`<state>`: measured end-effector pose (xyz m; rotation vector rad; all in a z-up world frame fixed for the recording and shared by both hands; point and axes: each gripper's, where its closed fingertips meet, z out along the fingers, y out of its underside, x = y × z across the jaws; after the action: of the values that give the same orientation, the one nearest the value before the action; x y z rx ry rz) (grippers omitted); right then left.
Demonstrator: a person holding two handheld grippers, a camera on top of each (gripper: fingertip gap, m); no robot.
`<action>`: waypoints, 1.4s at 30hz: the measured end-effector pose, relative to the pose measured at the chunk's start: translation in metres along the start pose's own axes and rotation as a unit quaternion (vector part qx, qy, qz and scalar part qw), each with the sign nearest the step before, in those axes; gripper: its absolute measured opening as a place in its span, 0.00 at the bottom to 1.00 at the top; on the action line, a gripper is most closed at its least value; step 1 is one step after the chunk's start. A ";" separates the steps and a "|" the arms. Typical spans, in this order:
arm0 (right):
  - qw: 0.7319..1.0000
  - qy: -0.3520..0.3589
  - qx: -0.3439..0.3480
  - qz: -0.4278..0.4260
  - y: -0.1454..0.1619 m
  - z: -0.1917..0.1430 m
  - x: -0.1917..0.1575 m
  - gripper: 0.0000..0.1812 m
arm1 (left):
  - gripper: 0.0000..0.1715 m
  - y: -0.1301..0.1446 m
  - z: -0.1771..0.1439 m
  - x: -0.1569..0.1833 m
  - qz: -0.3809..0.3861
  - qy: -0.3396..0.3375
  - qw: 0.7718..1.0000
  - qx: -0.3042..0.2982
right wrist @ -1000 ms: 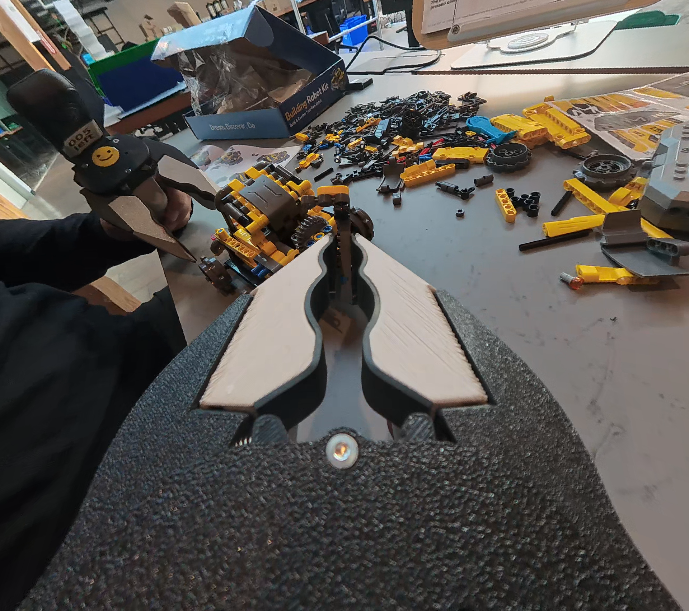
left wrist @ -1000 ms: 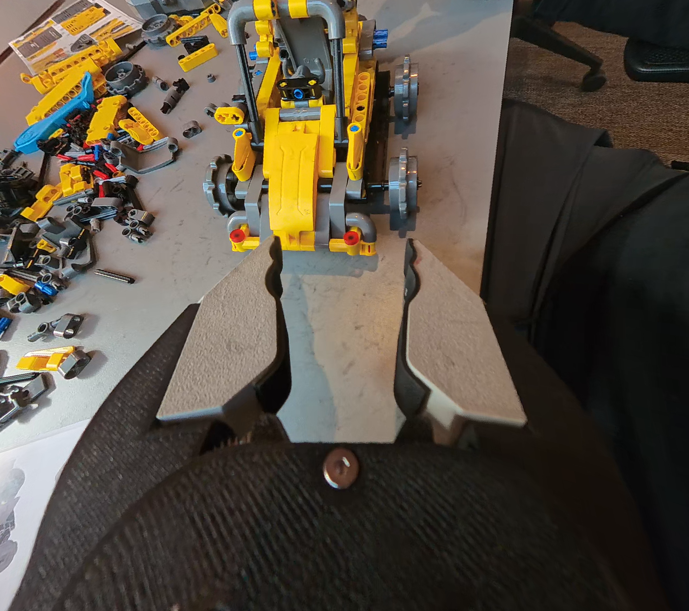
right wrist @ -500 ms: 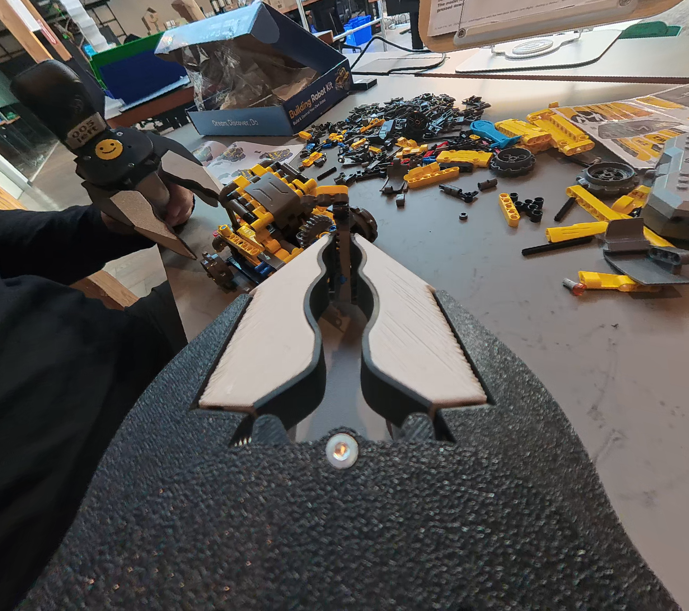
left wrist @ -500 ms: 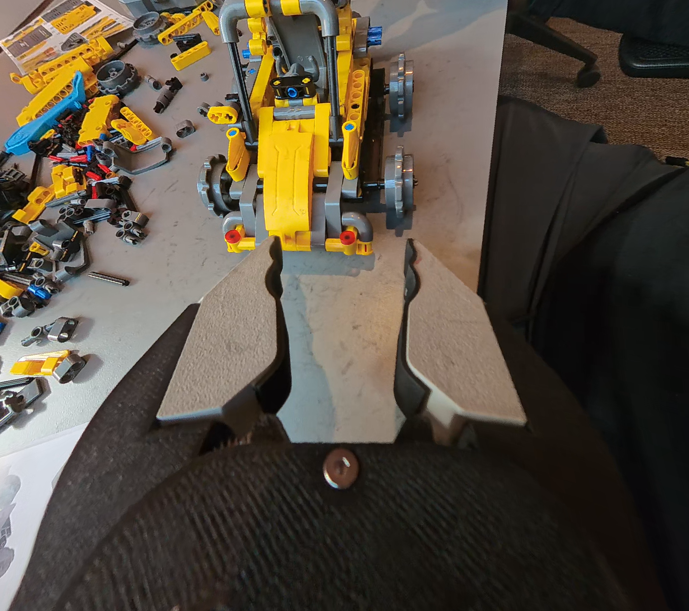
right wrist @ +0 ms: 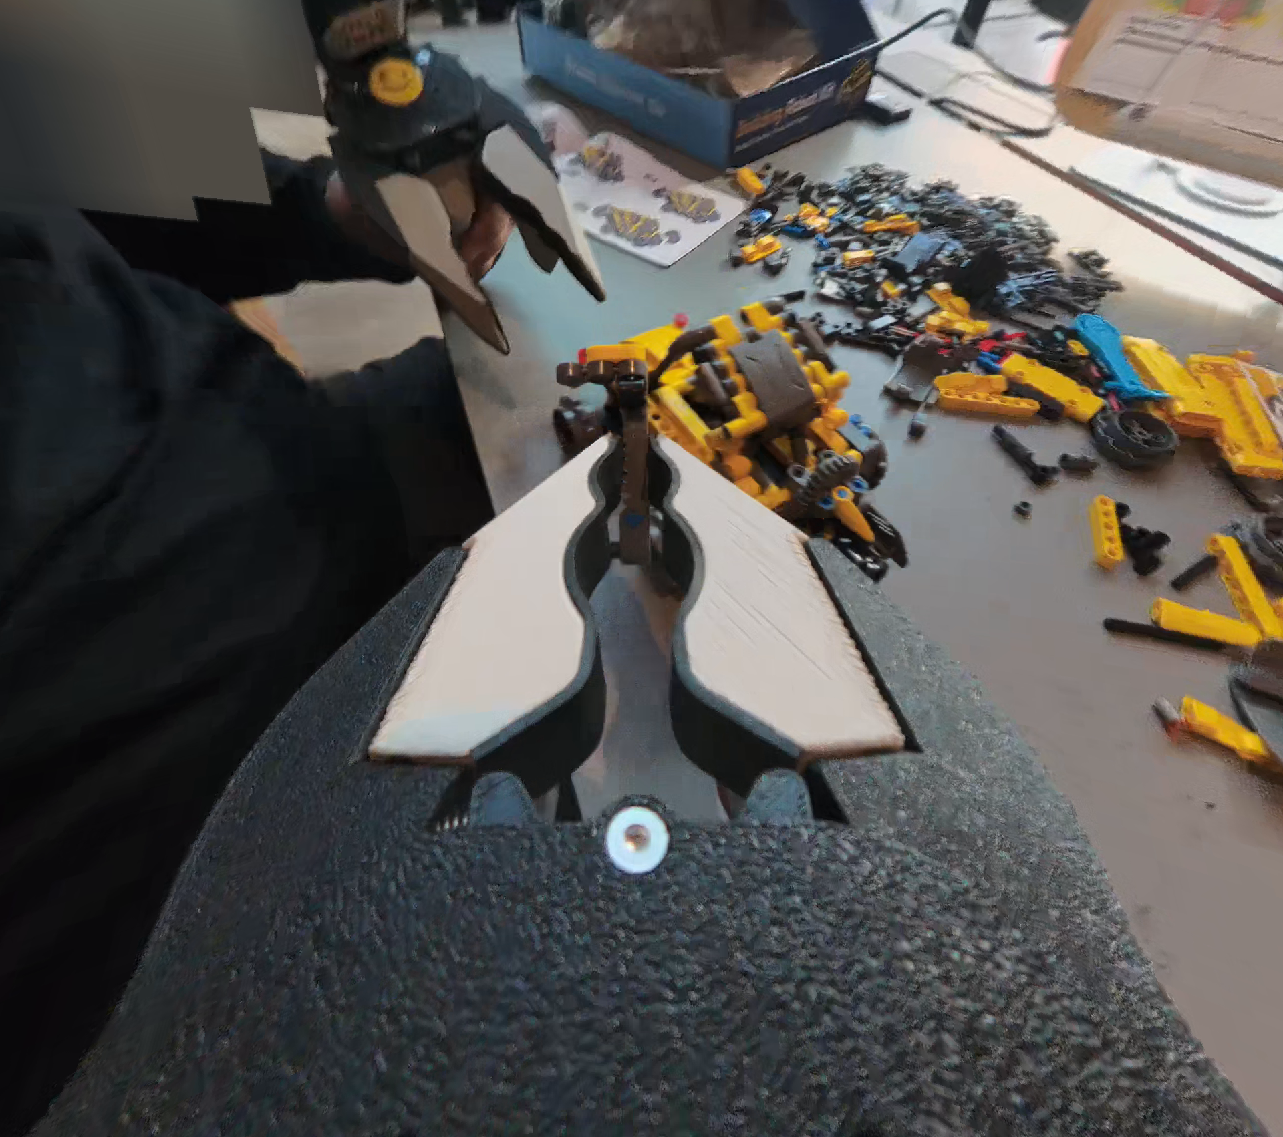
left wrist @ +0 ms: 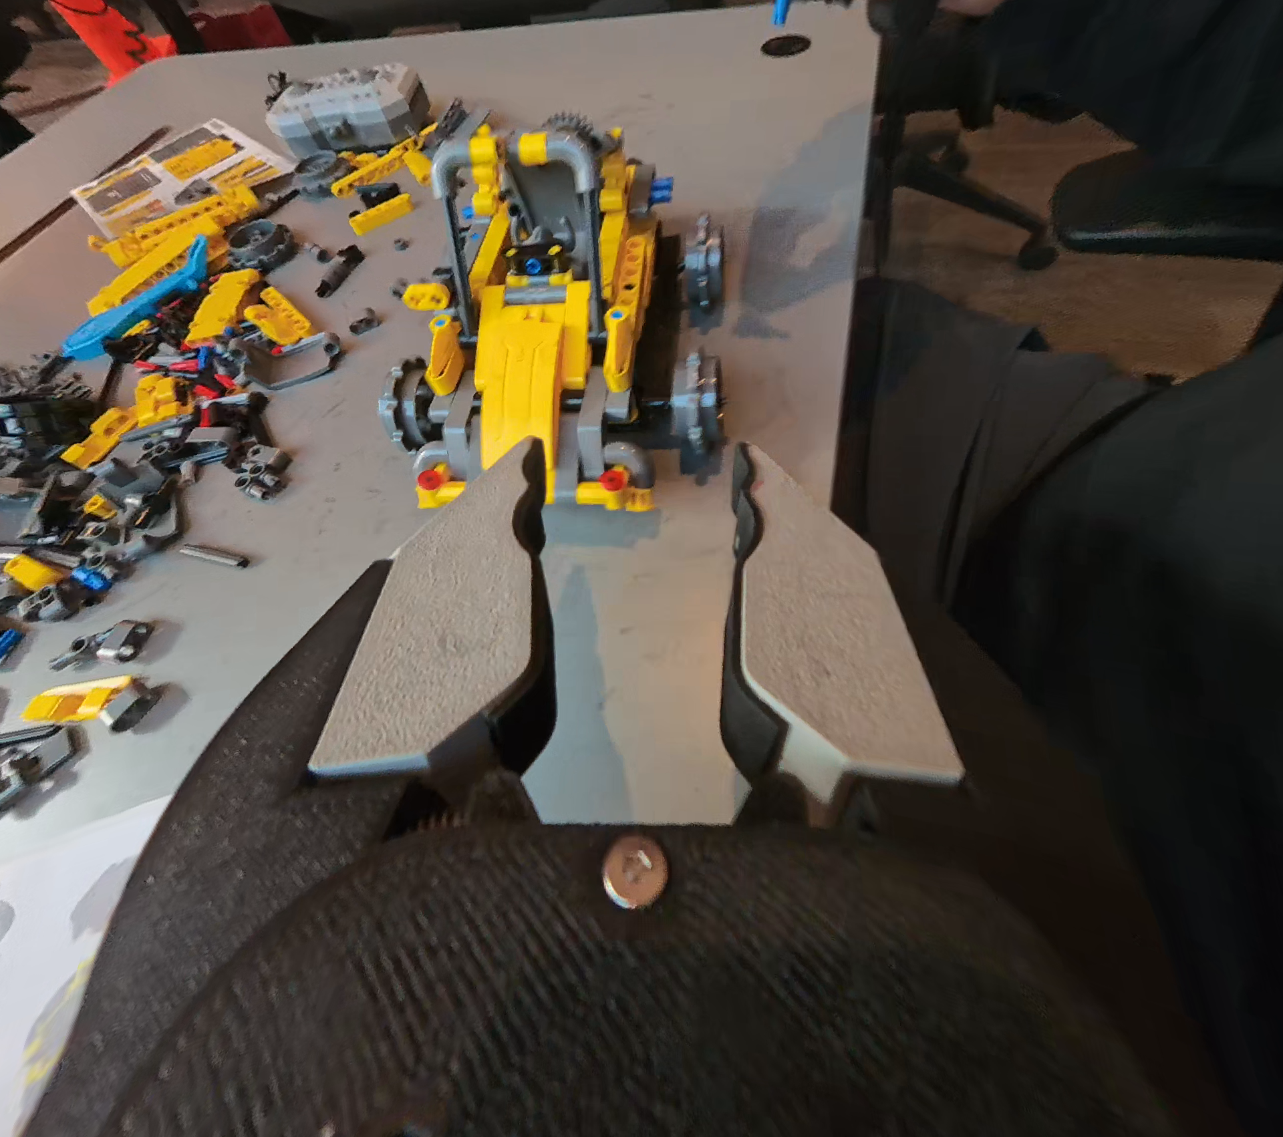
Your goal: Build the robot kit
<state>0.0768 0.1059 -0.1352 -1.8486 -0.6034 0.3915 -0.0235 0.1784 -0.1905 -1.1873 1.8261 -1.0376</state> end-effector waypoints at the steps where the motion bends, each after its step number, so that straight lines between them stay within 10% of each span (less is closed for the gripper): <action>1: 0.999 -0.005 -0.031 -0.024 0.000 0.006 -0.011 0.04 | 0.29 -0.005 0.000 0.007 -0.004 0.011 1.000 0.003; 15: 0.940 0.013 -0.254 -0.228 0.029 0.057 -0.056 0.04 | 0.15 -0.026 0.023 0.058 0.095 0.063 0.992 -0.049; 42: 0.948 -0.049 -0.251 -0.189 0.042 0.074 -0.071 0.03 | 0.13 -0.021 0.028 0.074 0.077 0.081 0.993 -0.023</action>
<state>-0.0118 0.1106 -0.2013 -2.1354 -1.1884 0.0723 -0.0148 0.0969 -0.1932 -0.9944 2.0425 -1.0344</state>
